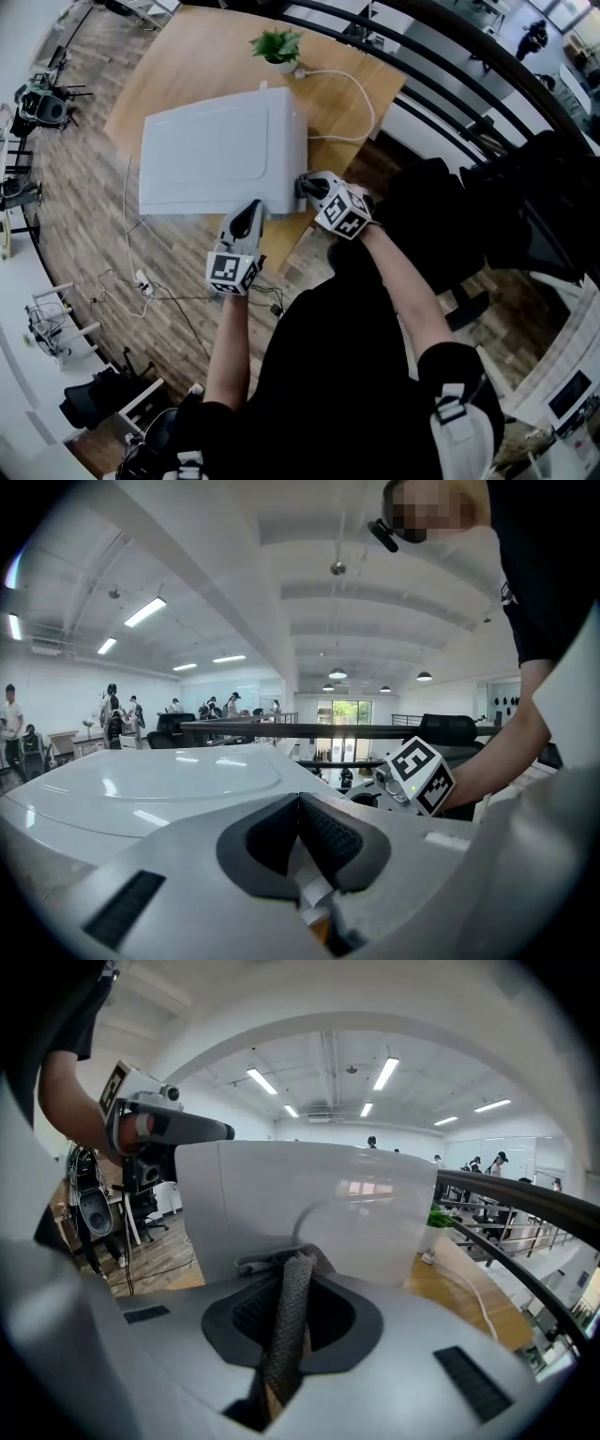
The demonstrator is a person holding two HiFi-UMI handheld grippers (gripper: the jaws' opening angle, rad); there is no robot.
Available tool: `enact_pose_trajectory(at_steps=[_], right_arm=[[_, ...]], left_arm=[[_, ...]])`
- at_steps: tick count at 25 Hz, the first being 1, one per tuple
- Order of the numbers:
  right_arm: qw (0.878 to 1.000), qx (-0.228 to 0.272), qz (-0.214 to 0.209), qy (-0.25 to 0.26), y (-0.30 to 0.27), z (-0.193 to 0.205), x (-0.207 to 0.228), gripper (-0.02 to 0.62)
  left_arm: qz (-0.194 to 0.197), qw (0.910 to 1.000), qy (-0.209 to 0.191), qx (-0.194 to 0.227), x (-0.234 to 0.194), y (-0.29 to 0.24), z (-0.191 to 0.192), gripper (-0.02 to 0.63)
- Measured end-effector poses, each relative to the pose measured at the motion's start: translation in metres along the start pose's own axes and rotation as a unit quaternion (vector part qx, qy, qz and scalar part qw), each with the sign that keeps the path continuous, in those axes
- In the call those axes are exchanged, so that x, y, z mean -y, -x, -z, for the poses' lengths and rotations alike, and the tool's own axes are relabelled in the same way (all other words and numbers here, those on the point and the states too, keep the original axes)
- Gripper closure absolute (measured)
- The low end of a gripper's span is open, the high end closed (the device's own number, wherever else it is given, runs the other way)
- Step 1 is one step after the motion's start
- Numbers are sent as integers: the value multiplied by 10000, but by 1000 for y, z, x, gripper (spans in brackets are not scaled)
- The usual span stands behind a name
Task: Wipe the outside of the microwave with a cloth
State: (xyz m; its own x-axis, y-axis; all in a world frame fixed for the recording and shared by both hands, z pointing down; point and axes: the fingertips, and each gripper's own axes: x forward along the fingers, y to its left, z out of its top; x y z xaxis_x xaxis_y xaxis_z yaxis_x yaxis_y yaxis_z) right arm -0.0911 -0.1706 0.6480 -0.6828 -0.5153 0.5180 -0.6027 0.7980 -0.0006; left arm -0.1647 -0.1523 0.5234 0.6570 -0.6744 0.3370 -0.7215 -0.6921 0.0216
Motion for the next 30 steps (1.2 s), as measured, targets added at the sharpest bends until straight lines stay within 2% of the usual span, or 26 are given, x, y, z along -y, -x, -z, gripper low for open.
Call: enact_pose_trajectory(at_steps=[6,17,30], right_arm=[[9999,16,122,-99,2,6,-15,565],[9999,-36,44,-151,6,22,-51,565],[9997,-131,87,-203,1,36,-59,565]], left_arm=[[250,9997,-17,-6,4,0,2,603],[344,9993,-142,72,5,-1,2,603],[498,9984,-193,179,8,1,3,603]])
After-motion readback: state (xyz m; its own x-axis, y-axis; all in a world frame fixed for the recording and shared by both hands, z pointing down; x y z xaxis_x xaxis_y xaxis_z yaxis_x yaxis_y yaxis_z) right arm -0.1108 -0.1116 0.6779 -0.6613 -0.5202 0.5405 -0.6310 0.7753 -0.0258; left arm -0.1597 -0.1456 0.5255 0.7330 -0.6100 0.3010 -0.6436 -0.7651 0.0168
